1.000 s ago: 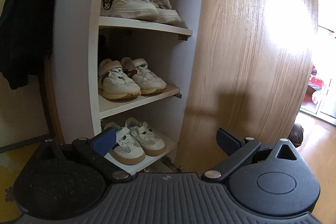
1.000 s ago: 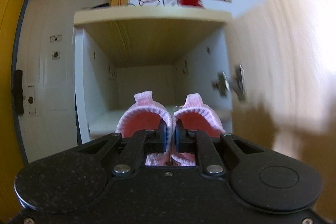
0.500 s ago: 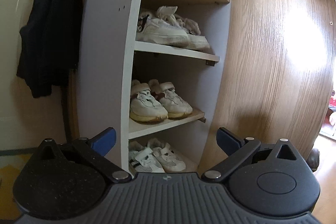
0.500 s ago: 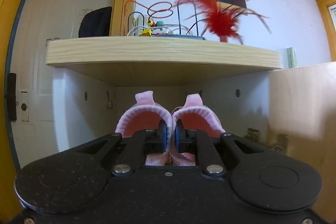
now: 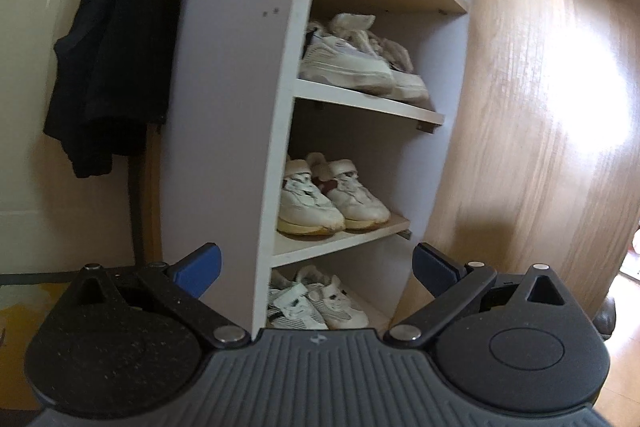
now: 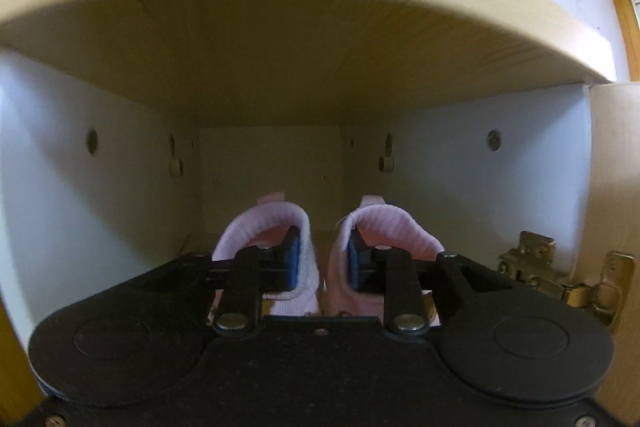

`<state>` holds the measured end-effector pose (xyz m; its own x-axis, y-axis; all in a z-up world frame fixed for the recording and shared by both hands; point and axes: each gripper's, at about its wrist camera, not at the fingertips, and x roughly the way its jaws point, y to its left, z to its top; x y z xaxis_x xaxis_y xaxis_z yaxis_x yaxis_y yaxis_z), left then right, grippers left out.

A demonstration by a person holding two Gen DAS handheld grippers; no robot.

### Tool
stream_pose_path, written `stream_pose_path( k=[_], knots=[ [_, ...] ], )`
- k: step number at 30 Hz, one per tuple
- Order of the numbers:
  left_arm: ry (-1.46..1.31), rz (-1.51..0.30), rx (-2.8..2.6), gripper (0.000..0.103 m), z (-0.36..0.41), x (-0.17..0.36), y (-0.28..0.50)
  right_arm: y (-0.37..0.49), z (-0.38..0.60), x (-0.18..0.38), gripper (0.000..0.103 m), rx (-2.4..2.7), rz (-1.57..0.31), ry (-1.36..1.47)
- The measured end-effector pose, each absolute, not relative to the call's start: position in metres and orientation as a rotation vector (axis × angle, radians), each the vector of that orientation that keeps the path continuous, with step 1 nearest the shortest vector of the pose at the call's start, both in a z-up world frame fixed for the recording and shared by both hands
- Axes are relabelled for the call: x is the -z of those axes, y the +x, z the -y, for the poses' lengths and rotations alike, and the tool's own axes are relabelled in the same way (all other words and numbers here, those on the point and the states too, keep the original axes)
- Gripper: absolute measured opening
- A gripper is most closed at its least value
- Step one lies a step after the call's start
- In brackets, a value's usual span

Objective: Organize scattered shoes
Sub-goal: 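Lower the pink shoes onto the top shelf and open the right tool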

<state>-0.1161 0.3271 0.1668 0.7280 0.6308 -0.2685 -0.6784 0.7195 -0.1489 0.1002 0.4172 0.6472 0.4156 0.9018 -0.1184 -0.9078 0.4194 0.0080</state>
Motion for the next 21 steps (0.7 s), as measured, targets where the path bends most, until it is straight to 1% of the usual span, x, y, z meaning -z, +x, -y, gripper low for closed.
stream_pose_path(
  k=[2, 3, 4, 7, 11, 14, 16, 17, 19, 21],
  knots=[
    [-0.246, -0.206, -0.735, 0.102, -0.329, -0.167, -0.117, 0.098, -0.424, -0.649, 0.035, -1.120, -0.118, -0.105],
    [-0.247, -0.207, -0.737, 0.102, -0.329, -0.167, -0.118, 0.095, -0.424, -0.651, 0.054, -1.111, -0.113, -0.124],
    [-0.247, -0.208, -0.739, 0.102, -0.330, -0.167, -0.118, 0.092, -0.425, -0.654, 0.065, -1.098, -0.106, -0.146],
    [-0.245, -0.209, -0.737, 0.102, -0.329, -0.167, -0.118, 0.085, -0.423, -0.660, 0.069, -1.072, -0.085, -0.201],
    [-0.245, -0.205, -0.727, 0.102, -0.327, -0.169, -0.116, 0.081, -0.405, -0.663, 0.073, -1.063, -0.071, -0.183],
    [-0.242, -0.207, -0.720, 0.102, -0.325, -0.169, -0.115, 0.075, -0.383, -0.655, 0.079, -1.073, -0.064, -0.161],
    [-0.244, -0.216, -0.718, 0.102, -0.325, -0.168, -0.115, 0.067, -0.373, -0.650, 0.088, -1.066, -0.050, -0.162],
    [-0.245, -0.223, -0.716, 0.102, -0.325, -0.168, -0.115, 0.063, -0.363, -0.647, 0.089, -1.068, -0.047, -0.153],
    [-0.246, -0.224, -0.718, 0.102, -0.325, -0.168, -0.116, 0.056, -0.344, -0.640, 0.095, -1.083, -0.046, -0.127],
    [-0.245, -0.226, -0.713, 0.102, -0.325, -0.168, -0.116, 0.047, -0.327, -0.628, 0.100, -1.093, -0.044, -0.108]
  ],
)
